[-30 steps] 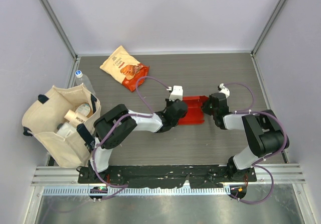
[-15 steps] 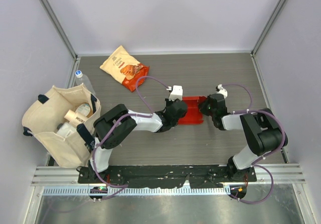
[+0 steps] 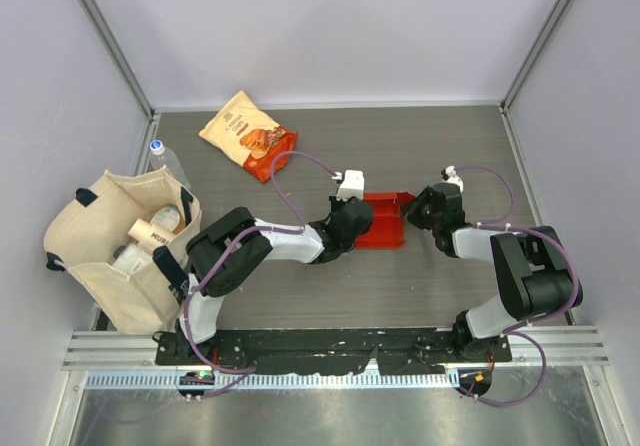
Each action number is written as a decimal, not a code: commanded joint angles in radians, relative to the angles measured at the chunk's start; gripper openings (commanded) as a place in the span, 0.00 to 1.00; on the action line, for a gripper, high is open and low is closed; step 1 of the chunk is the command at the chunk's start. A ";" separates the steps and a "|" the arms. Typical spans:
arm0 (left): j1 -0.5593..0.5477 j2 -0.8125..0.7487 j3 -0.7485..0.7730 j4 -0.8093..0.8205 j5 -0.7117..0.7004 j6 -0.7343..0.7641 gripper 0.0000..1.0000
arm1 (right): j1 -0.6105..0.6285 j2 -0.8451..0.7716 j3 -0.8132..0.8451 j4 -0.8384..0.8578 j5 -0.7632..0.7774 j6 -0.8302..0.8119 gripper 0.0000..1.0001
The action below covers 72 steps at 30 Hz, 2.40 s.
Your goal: Fold the paper box
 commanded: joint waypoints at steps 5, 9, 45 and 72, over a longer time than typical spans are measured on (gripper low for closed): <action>-0.002 -0.013 -0.005 -0.069 0.012 -0.003 0.00 | 0.028 0.007 0.020 0.057 -0.064 0.025 0.01; -0.001 -0.018 -0.008 -0.071 0.012 -0.003 0.00 | 0.046 0.028 0.037 0.057 -0.061 0.030 0.01; 0.035 -0.033 -0.023 -0.053 0.078 0.128 0.00 | 0.031 -0.102 0.399 -0.768 0.102 -0.498 0.49; 0.035 -0.006 -0.006 -0.069 0.127 0.114 0.00 | -0.012 -0.065 0.243 -0.334 -0.109 -0.579 0.43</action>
